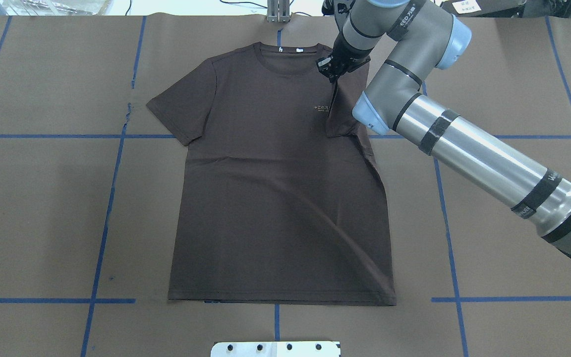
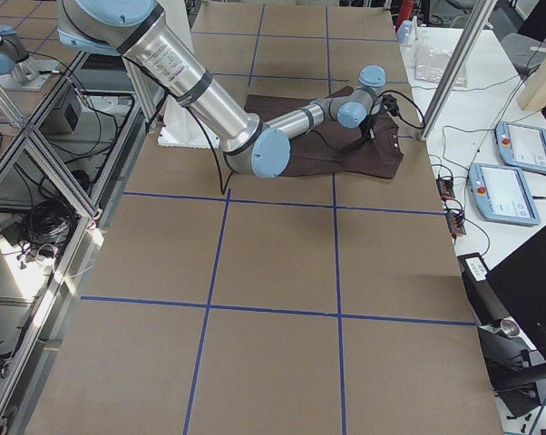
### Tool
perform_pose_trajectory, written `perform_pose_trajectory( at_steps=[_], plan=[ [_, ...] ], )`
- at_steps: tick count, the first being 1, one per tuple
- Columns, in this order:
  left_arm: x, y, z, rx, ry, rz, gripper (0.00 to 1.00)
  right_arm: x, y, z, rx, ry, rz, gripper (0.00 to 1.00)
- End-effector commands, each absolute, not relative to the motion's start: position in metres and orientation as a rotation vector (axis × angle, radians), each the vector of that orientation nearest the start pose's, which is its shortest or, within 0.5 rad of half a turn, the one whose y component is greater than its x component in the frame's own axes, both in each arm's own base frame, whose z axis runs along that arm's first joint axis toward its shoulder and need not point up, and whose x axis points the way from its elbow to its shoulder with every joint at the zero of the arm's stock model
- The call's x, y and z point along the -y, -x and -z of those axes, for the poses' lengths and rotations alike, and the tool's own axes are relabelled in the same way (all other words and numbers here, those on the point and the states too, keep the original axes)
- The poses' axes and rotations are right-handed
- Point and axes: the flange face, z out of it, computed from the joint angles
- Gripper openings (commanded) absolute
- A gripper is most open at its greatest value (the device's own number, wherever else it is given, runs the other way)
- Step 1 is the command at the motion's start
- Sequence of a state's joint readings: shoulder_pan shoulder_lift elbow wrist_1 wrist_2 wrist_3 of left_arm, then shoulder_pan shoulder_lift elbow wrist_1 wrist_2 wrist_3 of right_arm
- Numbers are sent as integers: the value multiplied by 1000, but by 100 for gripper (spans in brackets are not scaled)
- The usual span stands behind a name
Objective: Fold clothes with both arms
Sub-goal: 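Release the folded sleeve and raise the right gripper while the left arm approaches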
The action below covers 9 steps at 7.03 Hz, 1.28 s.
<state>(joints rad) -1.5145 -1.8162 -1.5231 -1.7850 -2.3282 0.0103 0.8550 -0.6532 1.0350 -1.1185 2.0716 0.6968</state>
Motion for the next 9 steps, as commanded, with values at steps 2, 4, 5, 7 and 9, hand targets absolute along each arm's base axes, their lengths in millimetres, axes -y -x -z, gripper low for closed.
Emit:
perform_pose_trajectory(
  at_steps=[2, 4, 5, 7, 9],
  plan=[
    [614, 30, -522, -755, -384, -221, 100, 678, 496, -261, 877, -330, 231, 100],
    [639, 23, -490, -770, -394, -156, 100, 679, 494, -259, 898, -270, 123, 100],
    [649, -26, -463, -820, -378, -77, 100, 677, 489, -258, 919, -214, 89, 100],
    [647, -135, -429, -902, -356, 46, 100, 659, 419, -246, 833, -44, -2, 100],
    [635, -236, -395, -929, -392, 161, 100, 629, 333, -279, 887, 29, -52, 100]
  ],
)
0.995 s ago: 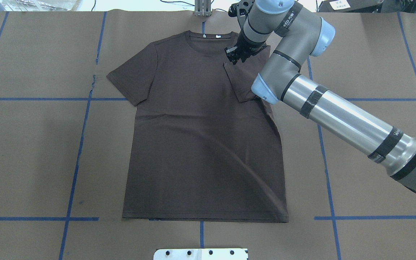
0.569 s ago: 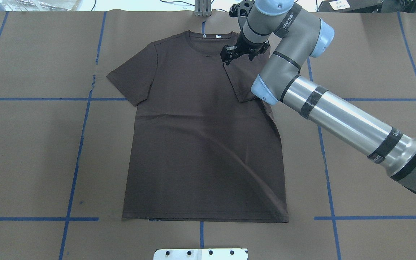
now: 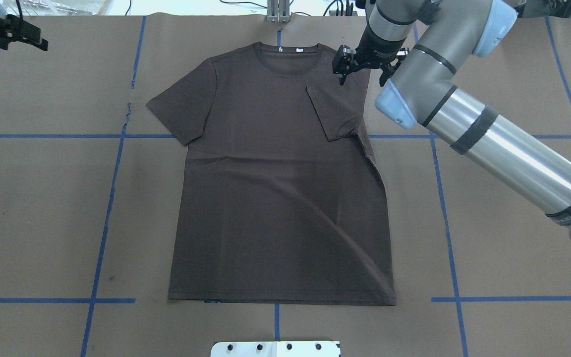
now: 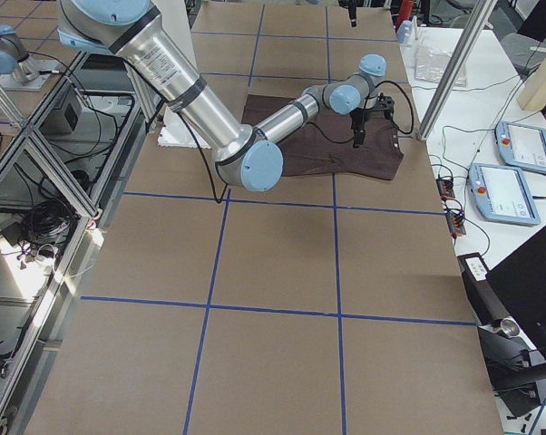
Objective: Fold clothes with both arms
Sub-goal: 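Release the folded sleeve and raise the right gripper while the left arm approaches, then position the left gripper at the sleeve nearest it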
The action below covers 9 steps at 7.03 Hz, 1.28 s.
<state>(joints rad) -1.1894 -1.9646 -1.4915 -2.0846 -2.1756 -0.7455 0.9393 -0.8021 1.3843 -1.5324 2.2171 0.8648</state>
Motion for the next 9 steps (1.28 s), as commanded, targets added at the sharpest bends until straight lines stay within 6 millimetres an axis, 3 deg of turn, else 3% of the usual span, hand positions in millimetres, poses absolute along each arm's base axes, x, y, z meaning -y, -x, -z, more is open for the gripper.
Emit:
perform_pose_trajectory(
  at_steps=[1, 2, 3, 4, 6, 9],
  plan=[
    [620, -296, -392, -906, -390, 195, 100, 623, 318, -282, 897, 19, -59, 100],
    [619, -340, -385, -886, -397, 247, 100, 620, 317, -278, 903, 21, -67, 100],
    [619, -385, -400, -867, -405, 297, 100, 620, 317, -279, 904, 18, -68, 100],
    [621, -415, -414, -857, -436, 305, 100, 619, 319, -278, 904, 19, -68, 100],
    [621, -435, -417, -844, -432, 297, 100, 619, 322, -275, 909, 31, -96, 100],
    [621, -438, -425, -816, -446, 301, 97, 620, 323, -273, 909, 30, -99, 100]
  ],
)
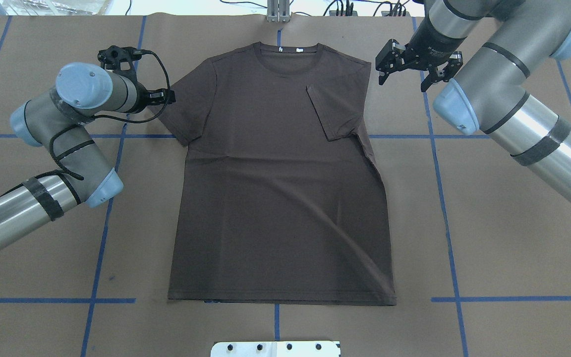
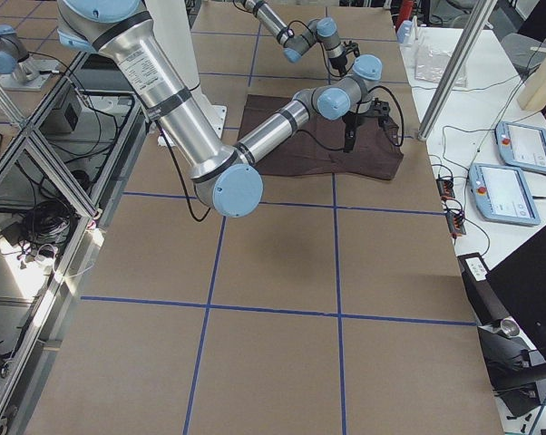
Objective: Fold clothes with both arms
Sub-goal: 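Position the left gripper at the sleeve nearest it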
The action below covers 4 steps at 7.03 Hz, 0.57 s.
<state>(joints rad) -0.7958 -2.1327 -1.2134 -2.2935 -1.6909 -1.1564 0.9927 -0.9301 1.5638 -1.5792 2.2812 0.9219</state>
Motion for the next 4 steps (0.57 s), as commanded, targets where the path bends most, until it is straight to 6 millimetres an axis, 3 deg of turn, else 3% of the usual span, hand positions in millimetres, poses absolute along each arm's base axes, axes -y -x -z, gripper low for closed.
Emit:
perform_pose_trajectory(
  at_steps=[1, 4],
  plan=[
    [623, -439, -433, -805, -438, 303, 96, 620, 323, -273, 909, 30, -99, 100],
    [623, -439, -434, -806, -438, 302, 85, 620, 324, -274, 907, 31, -99, 100]
  ],
)
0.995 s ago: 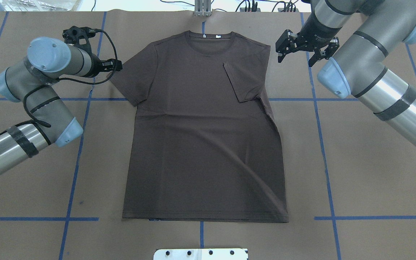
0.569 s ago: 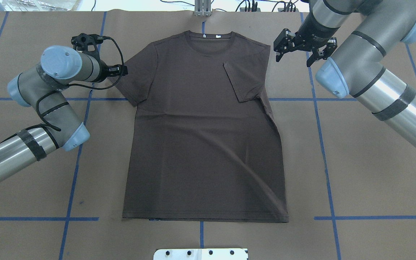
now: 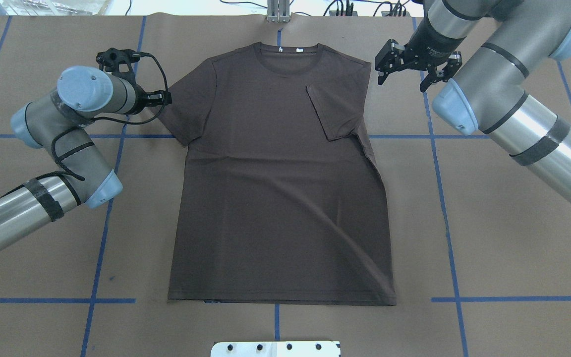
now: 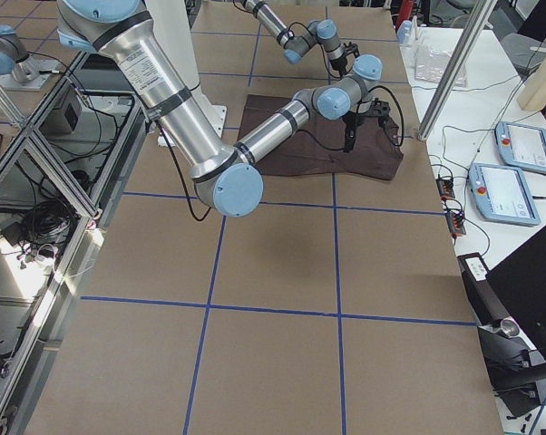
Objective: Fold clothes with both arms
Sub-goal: 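Position the left gripper at the sleeve nearest it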
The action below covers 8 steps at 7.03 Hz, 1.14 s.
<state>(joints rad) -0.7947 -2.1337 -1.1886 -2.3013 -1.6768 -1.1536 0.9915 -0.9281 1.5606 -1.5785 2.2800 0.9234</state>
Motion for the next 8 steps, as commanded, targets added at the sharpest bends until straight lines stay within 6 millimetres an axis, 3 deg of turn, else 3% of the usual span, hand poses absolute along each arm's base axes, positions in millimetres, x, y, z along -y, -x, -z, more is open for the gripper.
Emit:
perform_pose_trajectory(
  at_steps=[1, 4, 5, 8],
  plan=[
    [623, -439, -434, -806, -438, 302, 81, 619, 325, -273, 907, 30, -97, 100],
    [623, -440, -437, -801, -435, 303, 72, 620, 324, -275, 906, 30, -99, 100],
    [623, -440, -436, -803, -436, 303, 61, 620, 324, -275, 905, 31, -100, 100],
    [623, -440, -436, -801, -438, 297, 9, 620, 324, -275, 904, 30, -100, 100]
  ],
)
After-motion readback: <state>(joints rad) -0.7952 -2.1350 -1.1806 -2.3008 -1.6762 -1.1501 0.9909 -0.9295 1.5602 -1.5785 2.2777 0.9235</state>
